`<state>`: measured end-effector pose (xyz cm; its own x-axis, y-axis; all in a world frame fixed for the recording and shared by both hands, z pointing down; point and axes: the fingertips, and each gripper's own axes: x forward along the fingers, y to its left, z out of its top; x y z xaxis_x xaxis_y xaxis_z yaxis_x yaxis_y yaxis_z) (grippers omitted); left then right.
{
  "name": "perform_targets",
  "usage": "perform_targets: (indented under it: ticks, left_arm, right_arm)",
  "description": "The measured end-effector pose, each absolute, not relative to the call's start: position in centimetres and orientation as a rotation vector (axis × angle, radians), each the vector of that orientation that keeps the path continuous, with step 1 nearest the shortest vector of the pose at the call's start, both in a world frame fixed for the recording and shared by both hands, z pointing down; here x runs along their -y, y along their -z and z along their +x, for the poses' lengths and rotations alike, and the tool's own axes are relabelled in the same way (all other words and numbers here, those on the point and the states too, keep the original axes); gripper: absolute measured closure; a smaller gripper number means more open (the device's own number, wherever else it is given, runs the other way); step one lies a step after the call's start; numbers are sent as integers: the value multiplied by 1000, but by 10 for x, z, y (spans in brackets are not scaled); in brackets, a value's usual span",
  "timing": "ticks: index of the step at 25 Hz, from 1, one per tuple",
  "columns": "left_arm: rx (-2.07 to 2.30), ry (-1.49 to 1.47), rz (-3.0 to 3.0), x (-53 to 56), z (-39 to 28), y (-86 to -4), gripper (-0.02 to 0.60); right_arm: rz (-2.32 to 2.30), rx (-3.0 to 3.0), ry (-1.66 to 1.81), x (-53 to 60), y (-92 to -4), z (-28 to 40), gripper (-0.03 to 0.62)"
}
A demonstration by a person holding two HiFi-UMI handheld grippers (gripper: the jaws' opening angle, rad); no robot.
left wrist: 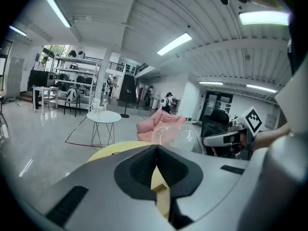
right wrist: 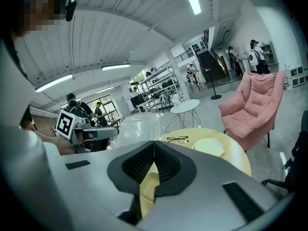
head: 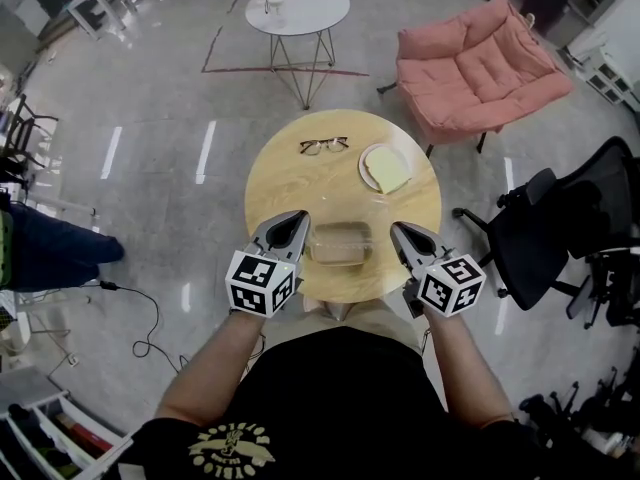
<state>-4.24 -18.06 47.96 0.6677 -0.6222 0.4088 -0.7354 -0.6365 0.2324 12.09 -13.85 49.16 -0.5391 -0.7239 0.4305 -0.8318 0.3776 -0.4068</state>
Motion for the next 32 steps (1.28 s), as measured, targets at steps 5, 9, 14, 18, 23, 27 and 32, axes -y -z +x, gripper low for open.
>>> perform_targets:
  ticks: [5, 9, 14, 18, 23, 27, 32]
  left_arm:
    - [1067, -363, 2517, 178, -46, -461, 566]
    - [1080, -349, 2558, 176, -47, -443, 566]
    - [1107, -325, 2596, 175, -48, -416, 566]
    - [1119, -304, 2628, 173, -49, -400, 566]
    - [1122, -310, 2652, 167, -46, -394, 566]
    - [1119, -303, 2653, 164, -45, -393, 565]
    - [1112, -310, 2660, 163, -45, -392, 565]
  right_arm:
    - [1416, 2475, -825, 138, -471, 119, 579]
    - [1413, 2500, -781, 137, -451, 117, 579]
    - [1418, 2535, -708, 134, -425, 115, 579]
    - [1427, 2549, -644, 133, -409, 115, 579]
    - [1441, 2546, -614, 130, -399, 117, 580]
    - [1441, 2543, -605, 128, -397, 118, 579]
    - [1453, 2533, -602, 125, -395, 118, 579]
